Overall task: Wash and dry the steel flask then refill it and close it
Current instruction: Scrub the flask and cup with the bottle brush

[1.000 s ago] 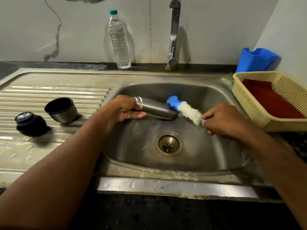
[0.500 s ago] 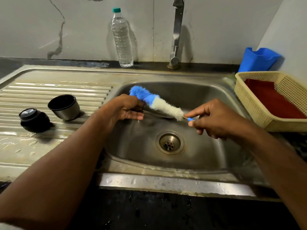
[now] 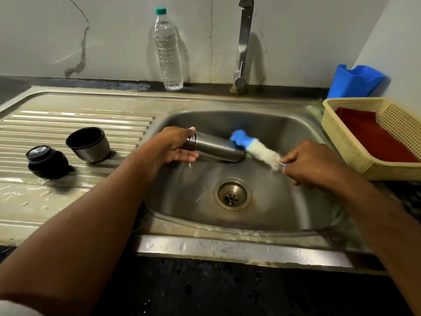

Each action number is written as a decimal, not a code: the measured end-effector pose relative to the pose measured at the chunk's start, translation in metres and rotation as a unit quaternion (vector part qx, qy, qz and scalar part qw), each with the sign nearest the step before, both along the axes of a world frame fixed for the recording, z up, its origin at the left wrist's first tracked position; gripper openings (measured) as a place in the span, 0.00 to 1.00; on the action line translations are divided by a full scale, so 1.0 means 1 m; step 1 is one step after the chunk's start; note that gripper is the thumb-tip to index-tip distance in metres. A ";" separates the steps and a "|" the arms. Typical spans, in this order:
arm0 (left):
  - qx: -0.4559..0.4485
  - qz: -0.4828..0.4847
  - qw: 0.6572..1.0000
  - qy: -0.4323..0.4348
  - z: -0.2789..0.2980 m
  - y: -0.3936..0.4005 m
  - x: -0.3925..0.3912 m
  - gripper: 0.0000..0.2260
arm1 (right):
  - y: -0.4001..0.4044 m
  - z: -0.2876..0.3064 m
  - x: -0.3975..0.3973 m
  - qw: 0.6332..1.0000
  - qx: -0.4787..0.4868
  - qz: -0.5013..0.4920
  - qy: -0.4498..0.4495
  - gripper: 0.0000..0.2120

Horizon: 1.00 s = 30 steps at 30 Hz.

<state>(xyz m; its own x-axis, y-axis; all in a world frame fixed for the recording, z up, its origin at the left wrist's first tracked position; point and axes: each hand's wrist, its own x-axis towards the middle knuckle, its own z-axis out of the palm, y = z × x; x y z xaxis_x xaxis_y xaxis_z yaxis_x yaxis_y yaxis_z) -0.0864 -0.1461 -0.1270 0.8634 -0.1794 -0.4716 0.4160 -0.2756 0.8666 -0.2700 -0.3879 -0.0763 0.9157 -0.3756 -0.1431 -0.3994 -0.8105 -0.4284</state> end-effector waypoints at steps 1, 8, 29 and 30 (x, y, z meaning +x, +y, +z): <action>-0.007 0.006 1.000 0.000 0.000 -0.001 0.000 0.17 | 0.000 -0.001 0.000 1.000 -0.009 0.002 -0.002 0.11; -0.006 0.010 1.000 0.025 0.007 0.001 -0.003 0.12 | 0.004 -0.001 0.000 0.994 0.100 0.040 -0.019 0.11; 0.004 0.019 1.000 0.012 -0.001 0.000 0.000 0.19 | 0.003 -0.001 0.000 0.994 0.100 0.046 -0.020 0.11; -0.003 0.025 1.000 0.005 -0.001 -0.001 -0.001 0.19 | 0.001 0.000 0.000 0.998 0.052 0.028 -0.008 0.12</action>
